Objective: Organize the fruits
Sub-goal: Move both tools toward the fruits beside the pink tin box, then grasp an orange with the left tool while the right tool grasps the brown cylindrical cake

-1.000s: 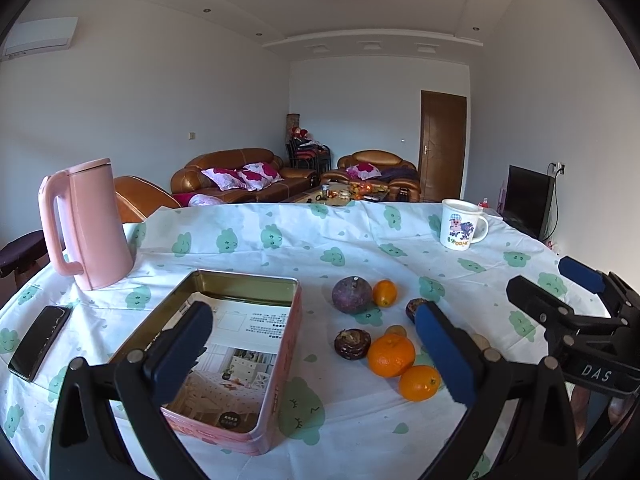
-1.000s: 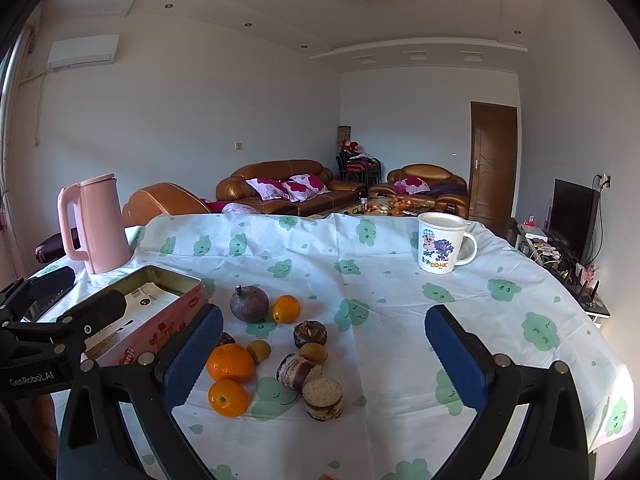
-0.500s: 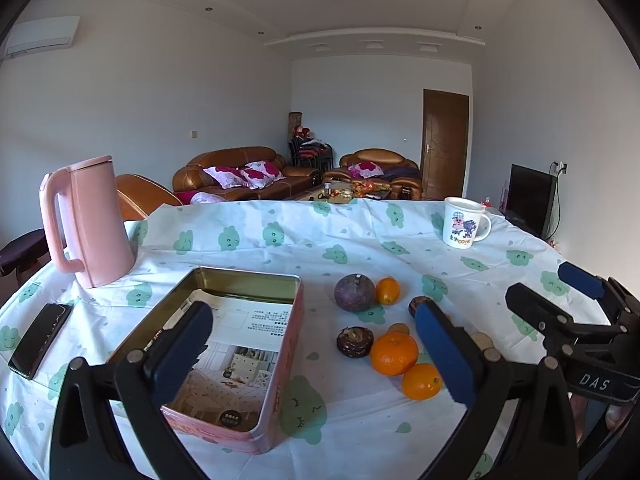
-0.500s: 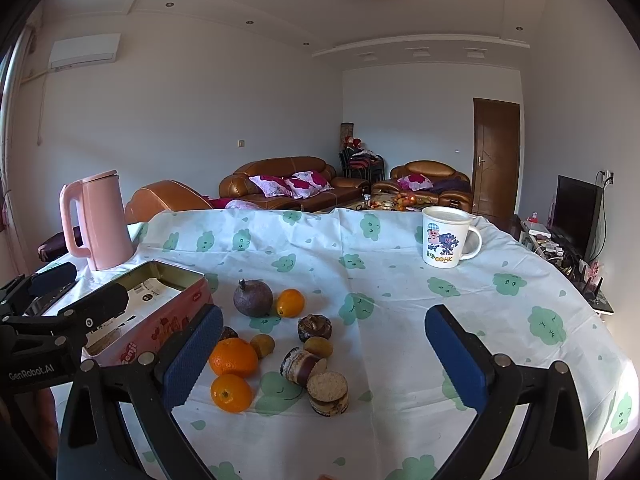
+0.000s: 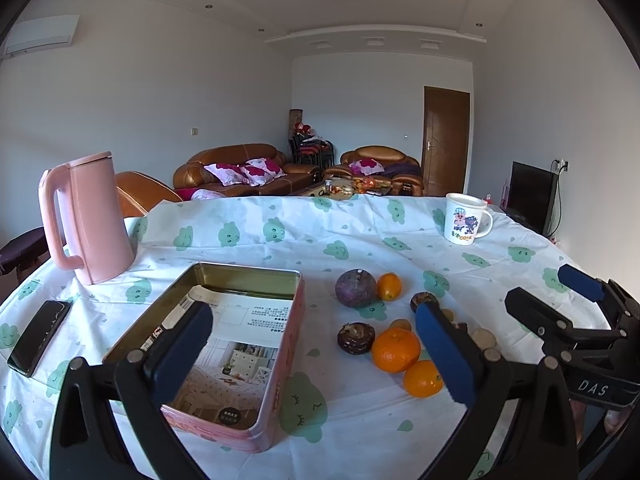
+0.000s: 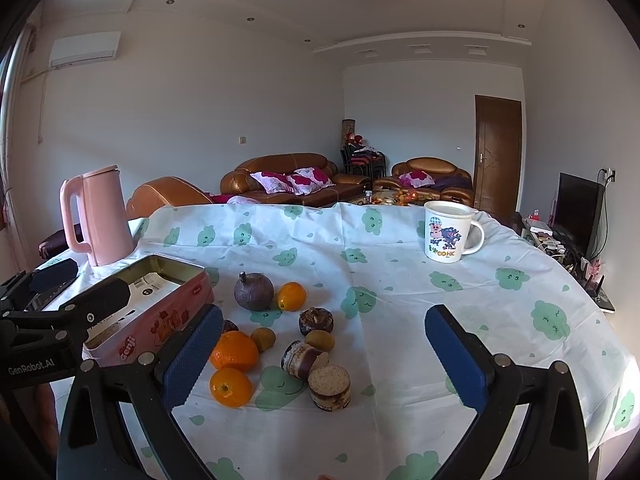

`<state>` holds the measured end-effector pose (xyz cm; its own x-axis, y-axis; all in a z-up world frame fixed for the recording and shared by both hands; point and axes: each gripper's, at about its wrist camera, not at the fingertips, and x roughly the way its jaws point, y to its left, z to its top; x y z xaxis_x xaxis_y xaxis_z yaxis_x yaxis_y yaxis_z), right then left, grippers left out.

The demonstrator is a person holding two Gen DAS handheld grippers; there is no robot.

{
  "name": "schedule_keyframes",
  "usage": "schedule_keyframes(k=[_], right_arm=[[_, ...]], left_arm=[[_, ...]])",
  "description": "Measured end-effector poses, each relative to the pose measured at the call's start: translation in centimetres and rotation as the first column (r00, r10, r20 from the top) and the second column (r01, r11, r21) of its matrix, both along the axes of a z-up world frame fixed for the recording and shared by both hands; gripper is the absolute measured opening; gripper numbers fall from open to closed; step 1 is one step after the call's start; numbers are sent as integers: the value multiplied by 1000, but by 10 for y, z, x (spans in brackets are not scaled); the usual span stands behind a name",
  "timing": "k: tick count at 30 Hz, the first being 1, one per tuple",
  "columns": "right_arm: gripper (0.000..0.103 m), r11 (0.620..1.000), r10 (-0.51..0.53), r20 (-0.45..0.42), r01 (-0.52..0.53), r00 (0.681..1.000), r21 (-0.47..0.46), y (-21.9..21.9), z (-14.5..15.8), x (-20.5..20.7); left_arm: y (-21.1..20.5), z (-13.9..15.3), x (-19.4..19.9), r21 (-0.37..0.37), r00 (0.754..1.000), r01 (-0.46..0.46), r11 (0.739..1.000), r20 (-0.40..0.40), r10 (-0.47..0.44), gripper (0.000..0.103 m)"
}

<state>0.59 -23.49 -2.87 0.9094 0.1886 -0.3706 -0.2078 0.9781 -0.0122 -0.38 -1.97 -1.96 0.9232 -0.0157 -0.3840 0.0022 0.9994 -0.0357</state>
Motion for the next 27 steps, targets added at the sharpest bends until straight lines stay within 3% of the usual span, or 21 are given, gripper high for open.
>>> schedule_keyframes(k=[21, 25, 27], right_arm=[[102, 1000, -23, -52, 23, 998, 5, -15, -26, 13], [102, 999, -38, -61, 37, 997, -8, -23, -38, 16], [102, 999, -43, -70, 43, 997, -11, -28, -43, 17]], left_arm=[[-21, -22, 16, 36, 998, 28, 999, -56, -26, 103], [-30, -37, 28, 5, 988, 89, 996, -124, -88, 102], [-36, -44, 33, -14, 981, 114, 993, -158, -115, 95]])
